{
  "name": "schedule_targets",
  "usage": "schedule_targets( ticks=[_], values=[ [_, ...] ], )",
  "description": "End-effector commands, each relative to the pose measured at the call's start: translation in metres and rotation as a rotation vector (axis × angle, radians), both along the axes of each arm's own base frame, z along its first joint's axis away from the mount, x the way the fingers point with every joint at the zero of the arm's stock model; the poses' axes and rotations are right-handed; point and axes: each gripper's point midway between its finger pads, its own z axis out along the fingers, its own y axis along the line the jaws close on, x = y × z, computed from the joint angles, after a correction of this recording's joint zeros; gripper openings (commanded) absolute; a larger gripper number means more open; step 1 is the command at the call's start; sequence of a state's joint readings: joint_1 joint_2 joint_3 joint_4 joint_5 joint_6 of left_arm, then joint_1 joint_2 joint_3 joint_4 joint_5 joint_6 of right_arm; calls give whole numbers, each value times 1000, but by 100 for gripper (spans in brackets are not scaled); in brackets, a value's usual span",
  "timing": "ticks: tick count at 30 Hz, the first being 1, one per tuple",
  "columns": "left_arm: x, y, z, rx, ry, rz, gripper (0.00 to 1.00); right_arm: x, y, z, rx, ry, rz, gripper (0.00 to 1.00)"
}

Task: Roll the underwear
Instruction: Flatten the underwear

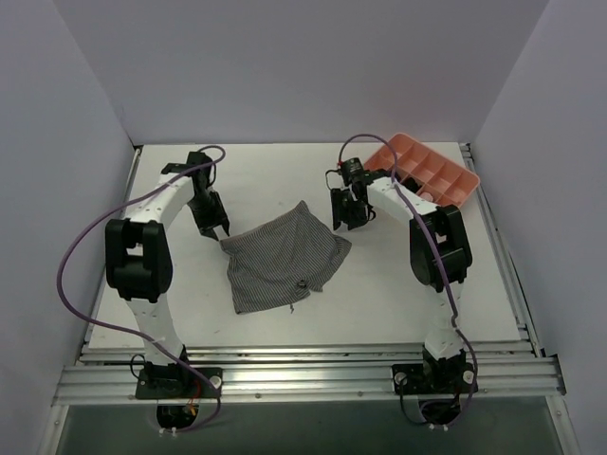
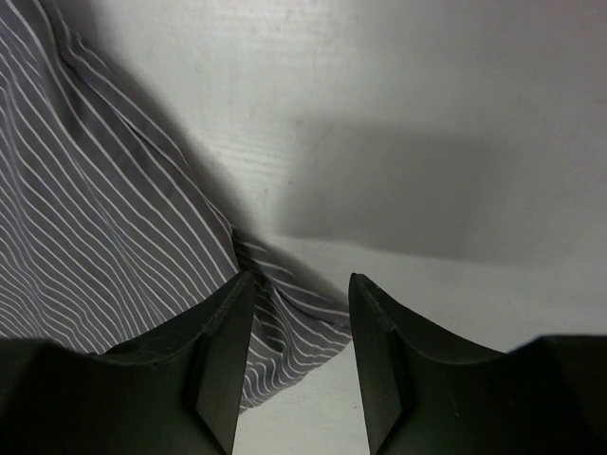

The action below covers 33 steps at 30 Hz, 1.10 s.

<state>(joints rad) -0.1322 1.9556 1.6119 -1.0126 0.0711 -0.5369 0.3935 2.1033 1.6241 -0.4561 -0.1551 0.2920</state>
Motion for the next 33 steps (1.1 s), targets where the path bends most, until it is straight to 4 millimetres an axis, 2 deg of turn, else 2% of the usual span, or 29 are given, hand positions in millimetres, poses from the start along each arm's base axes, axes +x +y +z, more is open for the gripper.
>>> schedule_targets(
  ticks=[1,5,8,11,12,13,14,16,20,23,24,25,27,28,29,30,32,33],
  values=[
    [-4,-7,10,-37,-43,-39,43,-14,5,10,51,-4,-2,40],
    [-11,3,-7,15,7,-39,42,-31,3,-7,58,40,-7,36],
    [-13,13,-20,53,39,-24,42,-35,2,-10,64,38,-22,33],
    [-18,26,-39,80,98,0,41,-43,-10,-20,18,53,-58,15],
    [-19,27,-42,80,106,3,41,-42,-17,-19,-8,43,-78,11],
    [-21,30,-45,84,115,6,41,-43,-23,-20,-24,46,-91,3],
    [-21,38,-49,116,121,16,41,-46,-27,-20,-38,48,-99,0],
    [-26,41,-54,126,138,18,41,-46,-38,-16,-70,40,-119,0],
    [-30,44,-64,123,160,18,41,-44,-47,-8,-106,17,-108,0],
    [-34,43,-67,105,174,24,41,-34,-51,-4,-115,-7,-104,0],
    [-34,42,-66,101,171,22,41,-29,-53,-7,-131,-10,-85,1],
    [-35,41,-65,94,172,23,41,-17,-52,0,-129,-35,-80,2],
    [-34,35,-56,62,149,31,41,-3,-57,-6,-134,-34,-51,3],
    [-34,32,-52,44,140,33,41,13,-54,6,-120,-66,-43,7],
    [-32,30,-43,30,115,38,41,18,-55,0,-122,-49,-35,10],
    [-29,28,-37,19,95,40,41,23,-54,3,-116,-49,-25,13],
    [-14,16,-13,-49,-2,28,43,31,-53,20,-110,-62,-44,17],
    [-9,13,-6,-74,-31,23,44,28,-54,27,-118,-58,-53,19]
  ],
)
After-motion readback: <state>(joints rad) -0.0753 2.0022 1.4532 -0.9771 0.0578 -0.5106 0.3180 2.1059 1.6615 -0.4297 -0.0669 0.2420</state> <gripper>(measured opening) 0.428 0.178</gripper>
